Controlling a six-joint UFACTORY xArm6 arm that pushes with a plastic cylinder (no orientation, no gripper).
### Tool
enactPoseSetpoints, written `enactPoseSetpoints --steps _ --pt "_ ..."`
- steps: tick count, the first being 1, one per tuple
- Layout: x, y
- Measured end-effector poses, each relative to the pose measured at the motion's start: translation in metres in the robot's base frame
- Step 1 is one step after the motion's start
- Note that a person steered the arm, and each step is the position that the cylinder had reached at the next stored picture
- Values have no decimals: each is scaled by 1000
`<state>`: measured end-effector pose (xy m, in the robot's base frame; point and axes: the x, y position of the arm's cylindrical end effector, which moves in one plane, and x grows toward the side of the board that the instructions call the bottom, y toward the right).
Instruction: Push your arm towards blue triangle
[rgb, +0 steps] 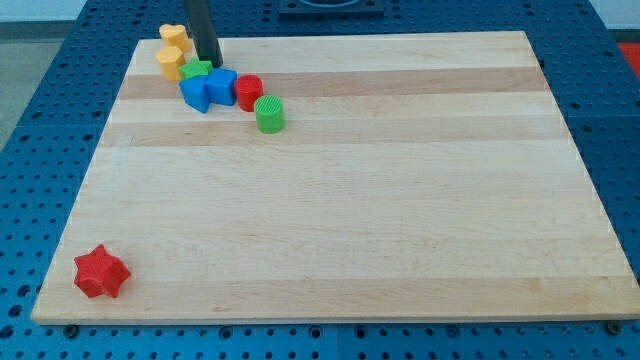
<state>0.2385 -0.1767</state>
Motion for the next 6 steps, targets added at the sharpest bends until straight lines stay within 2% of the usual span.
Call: enactPoseSetpoints --steps 1,2,3,4,5,6 --pt "-26 0" --pt "-33 4" --pt "-35 34" --pt "-22 103" --pt "31 166" --pt "124 201"
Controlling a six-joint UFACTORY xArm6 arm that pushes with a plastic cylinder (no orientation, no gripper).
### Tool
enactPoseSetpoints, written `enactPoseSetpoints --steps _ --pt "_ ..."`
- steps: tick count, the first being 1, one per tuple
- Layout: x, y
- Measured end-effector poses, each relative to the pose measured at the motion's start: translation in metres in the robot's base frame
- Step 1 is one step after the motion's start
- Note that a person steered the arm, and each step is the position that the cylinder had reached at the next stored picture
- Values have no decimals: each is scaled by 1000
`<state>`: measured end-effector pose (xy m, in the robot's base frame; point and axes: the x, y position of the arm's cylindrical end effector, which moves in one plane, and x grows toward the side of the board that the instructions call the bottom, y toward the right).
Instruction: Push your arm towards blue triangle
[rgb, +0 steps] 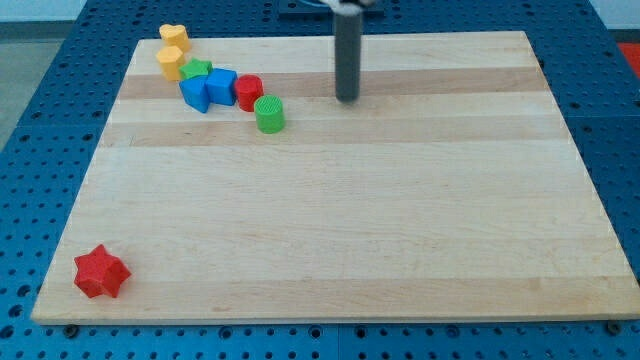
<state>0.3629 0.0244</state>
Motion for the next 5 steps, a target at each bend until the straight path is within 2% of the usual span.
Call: enactPoseSetpoints --steps 1,2,3,5 --pt "64 -56" --pt "66 -139" --pt "47 -206" --pt "-50 -238"
